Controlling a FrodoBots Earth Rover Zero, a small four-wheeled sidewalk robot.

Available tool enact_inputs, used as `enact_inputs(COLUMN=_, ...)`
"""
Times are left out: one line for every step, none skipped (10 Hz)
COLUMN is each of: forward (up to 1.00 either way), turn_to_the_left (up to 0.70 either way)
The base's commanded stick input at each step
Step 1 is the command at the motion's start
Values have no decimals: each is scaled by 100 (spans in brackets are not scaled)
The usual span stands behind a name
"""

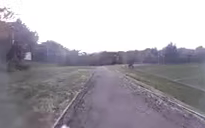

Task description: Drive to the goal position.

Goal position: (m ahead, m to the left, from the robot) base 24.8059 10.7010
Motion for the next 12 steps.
enact_inputs(forward=70, turn_to_the_left=0)
enact_inputs(forward=70, turn_to_the_left=0)
enact_inputs(forward=70, turn_to_the_left=0)
enact_inputs(forward=70, turn_to_the_left=0)
enact_inputs(forward=70, turn_to_the_left=0)
enact_inputs(forward=70, turn_to_the_left=0)
enact_inputs(forward=70, turn_to_the_left=-13)
enact_inputs(forward=70, turn_to_the_left=-13)
enact_inputs(forward=70, turn_to_the_left=-13)
enact_inputs(forward=70, turn_to_the_left=-13)
enact_inputs(forward=70, turn_to_the_left=-13)
enact_inputs(forward=70, turn_to_the_left=-13)
